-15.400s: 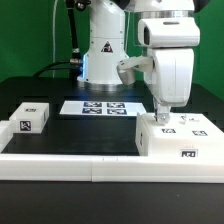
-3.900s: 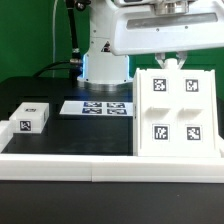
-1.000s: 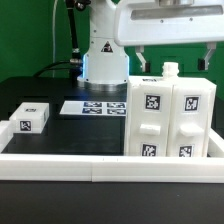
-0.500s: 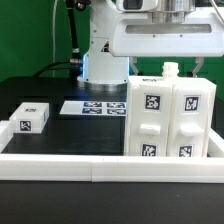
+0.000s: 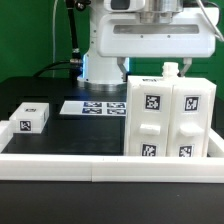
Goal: Assemble cabinet
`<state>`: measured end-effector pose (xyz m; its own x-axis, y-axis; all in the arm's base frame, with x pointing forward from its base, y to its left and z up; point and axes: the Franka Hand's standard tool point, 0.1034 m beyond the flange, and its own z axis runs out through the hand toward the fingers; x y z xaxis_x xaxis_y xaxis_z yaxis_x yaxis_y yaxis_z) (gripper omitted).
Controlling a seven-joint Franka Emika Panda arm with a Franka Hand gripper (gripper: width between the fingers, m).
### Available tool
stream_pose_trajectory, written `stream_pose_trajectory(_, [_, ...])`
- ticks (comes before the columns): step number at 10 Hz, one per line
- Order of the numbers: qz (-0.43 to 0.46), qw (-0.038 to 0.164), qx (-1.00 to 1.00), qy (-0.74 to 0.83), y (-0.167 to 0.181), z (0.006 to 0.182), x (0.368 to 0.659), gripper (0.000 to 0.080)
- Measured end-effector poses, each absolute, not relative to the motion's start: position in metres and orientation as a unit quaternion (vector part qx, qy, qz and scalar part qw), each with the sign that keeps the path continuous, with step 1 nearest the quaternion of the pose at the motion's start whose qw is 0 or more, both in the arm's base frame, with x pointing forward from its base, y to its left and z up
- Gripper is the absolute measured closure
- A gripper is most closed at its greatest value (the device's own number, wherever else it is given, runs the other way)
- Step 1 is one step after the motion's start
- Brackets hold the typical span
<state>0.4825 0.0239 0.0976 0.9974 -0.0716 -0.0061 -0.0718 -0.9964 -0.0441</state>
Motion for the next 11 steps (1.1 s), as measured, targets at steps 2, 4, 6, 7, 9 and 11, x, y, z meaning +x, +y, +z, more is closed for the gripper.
stream_pose_trajectory(2, [0.004,0.017,-1.0,0.019,-0.02,0.087,0.466,0.0002])
stream_pose_trajectory(4, [0.006,0.01,-1.0,0.013,-0.063,0.079,0.452,0.0002])
stream_pose_trajectory(6, [0.011,0.005,-1.0,0.009,-0.101,0.073,0.441,0.0002])
stream_pose_trajectory(7, [0.012,0.004,-1.0,0.012,-0.113,0.072,0.439,0.0002])
stream_pose_trajectory(9, [0.012,0.002,-1.0,0.013,-0.124,0.072,0.437,0.0002])
stream_pose_trajectory(11, [0.013,0.0,-1.0,0.013,-0.137,0.071,0.434,0.0002])
